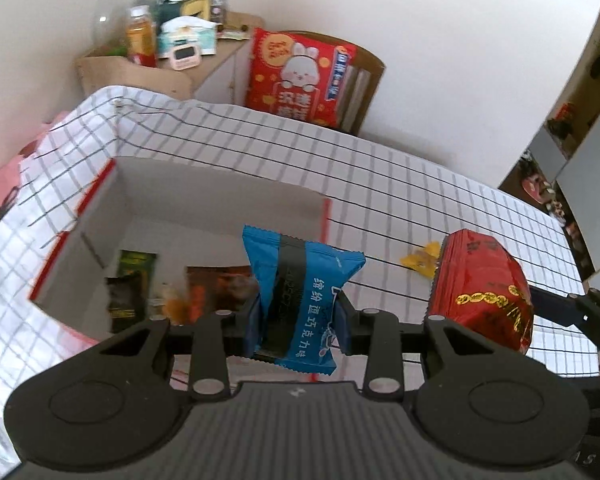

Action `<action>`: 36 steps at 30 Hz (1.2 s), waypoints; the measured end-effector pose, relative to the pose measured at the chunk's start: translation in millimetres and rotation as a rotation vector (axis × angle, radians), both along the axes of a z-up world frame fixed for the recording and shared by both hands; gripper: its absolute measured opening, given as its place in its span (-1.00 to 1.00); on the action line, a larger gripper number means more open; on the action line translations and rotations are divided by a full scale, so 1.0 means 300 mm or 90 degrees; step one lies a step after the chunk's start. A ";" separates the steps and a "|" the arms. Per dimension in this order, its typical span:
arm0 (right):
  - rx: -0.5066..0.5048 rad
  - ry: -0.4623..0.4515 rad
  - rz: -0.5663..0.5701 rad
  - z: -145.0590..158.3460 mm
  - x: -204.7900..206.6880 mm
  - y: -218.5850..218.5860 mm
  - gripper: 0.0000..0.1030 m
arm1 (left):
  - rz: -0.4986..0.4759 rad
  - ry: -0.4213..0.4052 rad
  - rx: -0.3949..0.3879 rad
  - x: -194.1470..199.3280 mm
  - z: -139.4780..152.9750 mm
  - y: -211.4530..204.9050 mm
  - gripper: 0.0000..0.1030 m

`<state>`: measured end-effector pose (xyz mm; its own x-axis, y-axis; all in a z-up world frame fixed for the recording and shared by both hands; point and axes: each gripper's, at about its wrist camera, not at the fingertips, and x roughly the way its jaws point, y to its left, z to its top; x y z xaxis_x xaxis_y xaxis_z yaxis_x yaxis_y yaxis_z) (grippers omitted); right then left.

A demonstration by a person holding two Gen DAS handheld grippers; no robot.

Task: Organize snacks
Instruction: 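Carry the blue packet and red chip bag over the box with both tools, then lower into the box and open both tools to release packet and bag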

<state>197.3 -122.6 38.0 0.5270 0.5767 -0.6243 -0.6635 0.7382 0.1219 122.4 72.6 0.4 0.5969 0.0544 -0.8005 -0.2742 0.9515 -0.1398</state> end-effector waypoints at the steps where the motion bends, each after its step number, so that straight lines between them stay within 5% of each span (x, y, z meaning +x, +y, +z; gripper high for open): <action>1: -0.001 -0.001 0.003 0.000 0.000 0.021 0.39 | 0.006 0.000 0.001 -0.007 0.001 0.024 -0.31; 23: -0.055 -0.008 0.033 -0.122 0.016 0.441 0.39 | 0.122 0.046 0.059 -0.017 -0.104 0.439 -0.31; 36: -0.145 -0.003 0.061 -0.264 0.054 0.607 0.39 | 0.122 0.115 0.050 0.098 -0.275 0.486 -0.31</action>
<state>213.4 59.5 -41.3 0.4793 0.4686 -0.7420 -0.7323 0.6796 -0.0439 151.9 218.5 -82.2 0.4178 0.2189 -0.8818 -0.4647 0.8855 -0.0004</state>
